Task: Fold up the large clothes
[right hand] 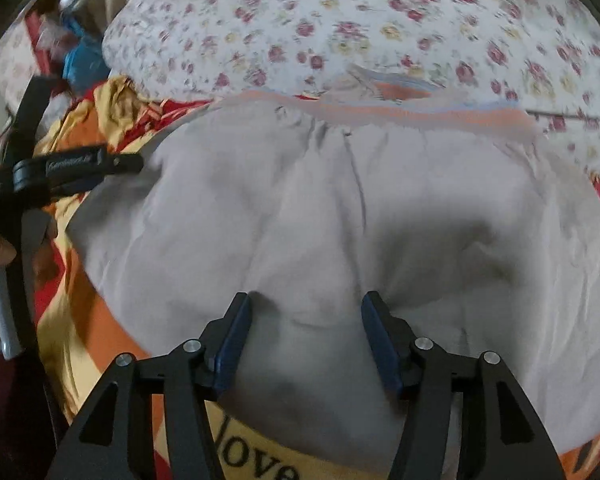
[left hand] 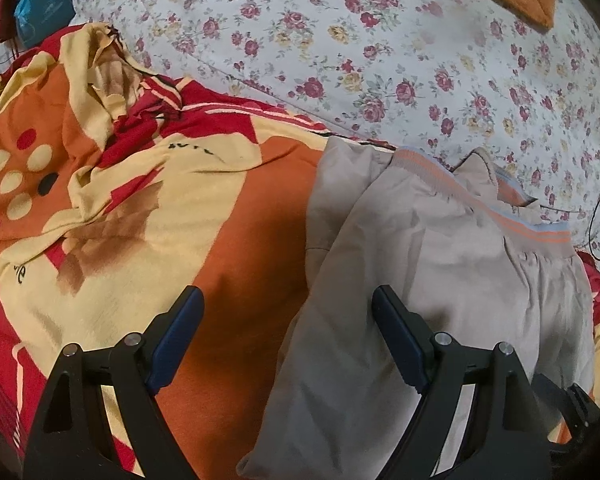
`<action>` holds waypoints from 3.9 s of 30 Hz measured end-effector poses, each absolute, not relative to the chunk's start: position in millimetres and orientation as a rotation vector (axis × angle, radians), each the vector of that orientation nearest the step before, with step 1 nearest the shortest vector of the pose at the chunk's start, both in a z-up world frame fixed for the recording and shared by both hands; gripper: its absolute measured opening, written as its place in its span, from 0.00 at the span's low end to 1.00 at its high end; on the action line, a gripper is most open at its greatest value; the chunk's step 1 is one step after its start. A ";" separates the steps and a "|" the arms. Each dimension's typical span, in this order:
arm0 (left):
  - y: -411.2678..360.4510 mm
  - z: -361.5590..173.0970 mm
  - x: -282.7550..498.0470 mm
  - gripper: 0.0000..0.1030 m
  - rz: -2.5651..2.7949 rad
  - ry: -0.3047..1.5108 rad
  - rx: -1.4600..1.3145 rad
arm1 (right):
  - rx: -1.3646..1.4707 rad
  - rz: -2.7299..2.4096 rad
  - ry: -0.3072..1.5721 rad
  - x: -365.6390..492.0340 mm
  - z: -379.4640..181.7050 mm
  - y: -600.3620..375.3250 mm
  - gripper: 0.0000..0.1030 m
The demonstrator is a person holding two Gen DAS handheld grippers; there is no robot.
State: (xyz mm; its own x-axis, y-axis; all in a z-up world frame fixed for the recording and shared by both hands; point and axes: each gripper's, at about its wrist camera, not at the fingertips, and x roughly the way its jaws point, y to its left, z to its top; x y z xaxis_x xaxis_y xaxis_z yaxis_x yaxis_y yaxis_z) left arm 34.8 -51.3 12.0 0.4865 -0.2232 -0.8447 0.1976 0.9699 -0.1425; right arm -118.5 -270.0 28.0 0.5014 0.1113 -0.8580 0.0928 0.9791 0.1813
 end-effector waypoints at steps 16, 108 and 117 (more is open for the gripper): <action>-40.8 2.1 51.1 0.84 -0.343 1.134 -0.158 | 0.407 0.001 0.974 -115.1 33.9 -305.2 0.57; -177.0 80.2 -72.5 0.66 -0.818 1.033 0.084 | 0.856 0.010 0.691 -141.4 69.4 -426.8 0.93; -201.4 34.5 -86.5 0.66 -0.800 1.100 0.155 | 0.644 -0.047 0.873 -70.9 42.0 -393.0 0.15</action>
